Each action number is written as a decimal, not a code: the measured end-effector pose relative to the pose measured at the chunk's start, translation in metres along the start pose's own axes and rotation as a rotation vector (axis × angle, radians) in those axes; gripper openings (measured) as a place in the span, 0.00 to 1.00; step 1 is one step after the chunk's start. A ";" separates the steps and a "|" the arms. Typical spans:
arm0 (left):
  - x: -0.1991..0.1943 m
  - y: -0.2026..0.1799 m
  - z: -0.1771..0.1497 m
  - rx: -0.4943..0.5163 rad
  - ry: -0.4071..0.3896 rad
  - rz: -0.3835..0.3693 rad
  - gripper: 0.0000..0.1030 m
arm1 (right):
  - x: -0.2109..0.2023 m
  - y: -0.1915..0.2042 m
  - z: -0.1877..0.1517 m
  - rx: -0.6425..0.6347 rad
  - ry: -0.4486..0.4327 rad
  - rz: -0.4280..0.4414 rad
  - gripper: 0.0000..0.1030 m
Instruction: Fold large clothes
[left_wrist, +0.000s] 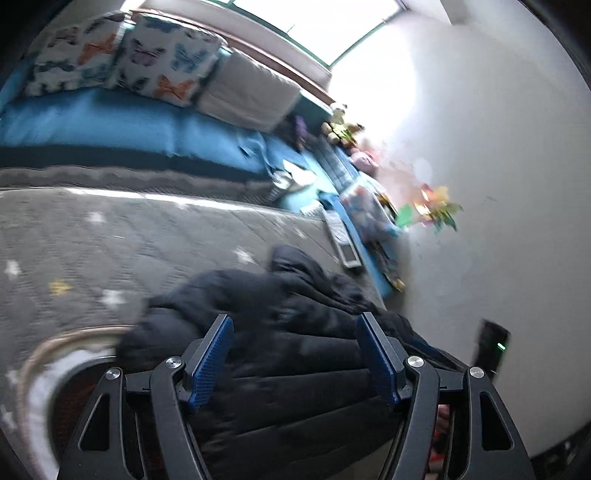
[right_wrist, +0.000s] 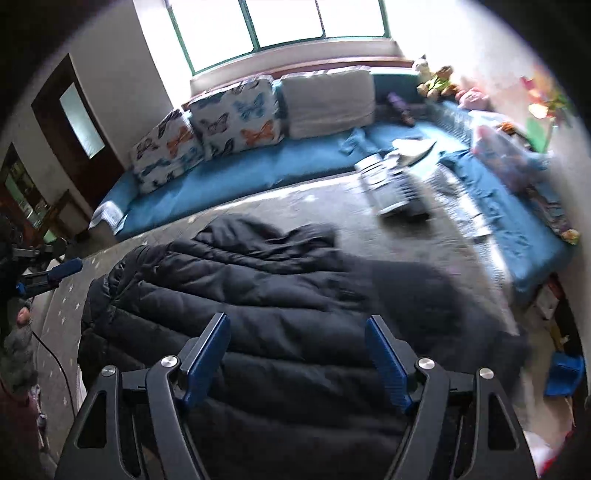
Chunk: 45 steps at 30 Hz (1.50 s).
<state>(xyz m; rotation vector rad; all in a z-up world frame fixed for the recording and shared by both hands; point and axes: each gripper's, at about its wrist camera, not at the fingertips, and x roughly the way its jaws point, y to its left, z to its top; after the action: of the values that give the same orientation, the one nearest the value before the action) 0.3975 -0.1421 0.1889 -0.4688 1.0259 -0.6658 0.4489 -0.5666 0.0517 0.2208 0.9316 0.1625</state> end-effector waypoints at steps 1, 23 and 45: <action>0.009 -0.006 0.000 0.003 0.015 -0.016 0.68 | 0.011 0.004 0.003 0.000 0.017 0.001 0.80; 0.138 -0.002 -0.011 0.084 0.167 0.107 0.38 | 0.039 0.004 0.002 0.014 0.092 -0.083 0.63; 0.074 -0.038 -0.155 0.286 0.201 0.264 0.54 | -0.030 0.033 -0.106 -0.106 0.151 -0.253 0.64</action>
<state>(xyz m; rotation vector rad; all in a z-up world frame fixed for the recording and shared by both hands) 0.2747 -0.2287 0.0977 -0.0152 1.1364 -0.6180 0.3444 -0.5293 0.0222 -0.0090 1.0889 -0.0060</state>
